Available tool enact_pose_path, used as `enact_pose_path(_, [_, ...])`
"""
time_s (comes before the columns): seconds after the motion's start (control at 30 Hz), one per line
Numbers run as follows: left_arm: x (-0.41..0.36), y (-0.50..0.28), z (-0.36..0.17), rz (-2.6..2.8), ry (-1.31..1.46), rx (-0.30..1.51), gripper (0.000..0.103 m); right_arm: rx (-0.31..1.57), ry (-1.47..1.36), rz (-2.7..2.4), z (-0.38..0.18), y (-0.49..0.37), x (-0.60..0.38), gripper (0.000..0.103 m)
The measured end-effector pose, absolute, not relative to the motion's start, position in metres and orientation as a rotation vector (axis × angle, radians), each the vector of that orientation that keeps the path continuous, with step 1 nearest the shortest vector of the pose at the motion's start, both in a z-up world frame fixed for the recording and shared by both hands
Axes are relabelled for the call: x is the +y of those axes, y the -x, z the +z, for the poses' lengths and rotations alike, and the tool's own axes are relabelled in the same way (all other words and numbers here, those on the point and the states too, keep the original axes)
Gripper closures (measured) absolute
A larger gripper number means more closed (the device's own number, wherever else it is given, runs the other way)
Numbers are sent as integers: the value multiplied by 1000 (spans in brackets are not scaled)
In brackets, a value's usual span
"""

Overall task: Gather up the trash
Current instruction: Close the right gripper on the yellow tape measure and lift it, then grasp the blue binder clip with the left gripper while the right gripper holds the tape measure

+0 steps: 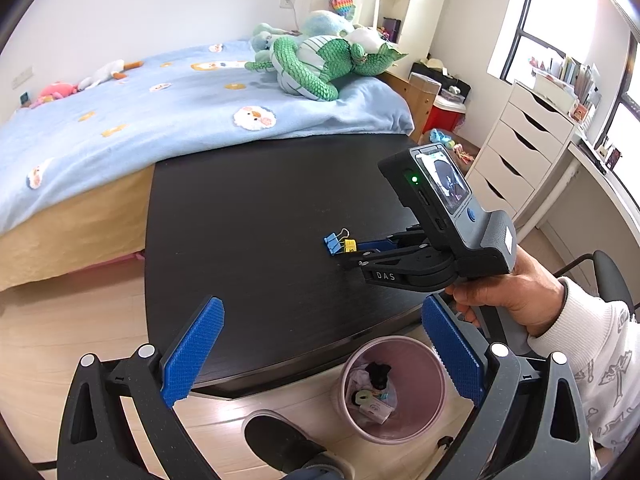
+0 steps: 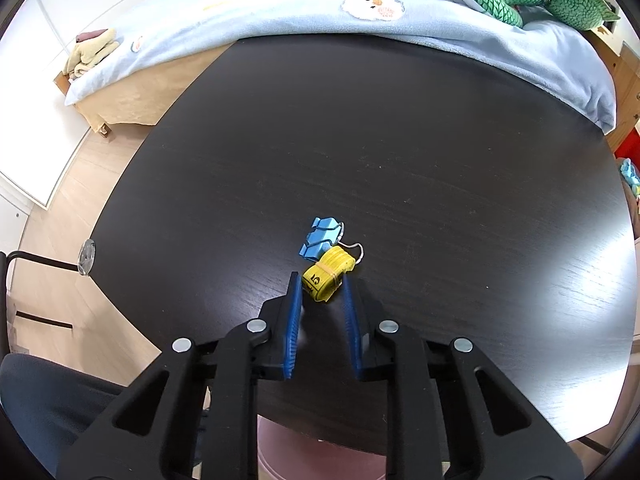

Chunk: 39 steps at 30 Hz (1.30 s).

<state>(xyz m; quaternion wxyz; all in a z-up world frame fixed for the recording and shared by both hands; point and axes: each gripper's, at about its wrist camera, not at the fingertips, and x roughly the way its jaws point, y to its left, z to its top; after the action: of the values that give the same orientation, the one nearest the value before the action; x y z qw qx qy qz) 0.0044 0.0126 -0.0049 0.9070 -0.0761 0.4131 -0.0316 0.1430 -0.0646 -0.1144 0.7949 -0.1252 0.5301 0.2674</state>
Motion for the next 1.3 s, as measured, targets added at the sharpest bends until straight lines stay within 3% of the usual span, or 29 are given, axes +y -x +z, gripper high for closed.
enact_pose_path(0.7, [-3,-77,-6,-101,158,926,8,1072,223,509,-72,-132,-131,87])
enact_pose_path(1.3, [-14,-169,-75,22,204,1230,8,1068,183,461,-66,-134,-173,87])
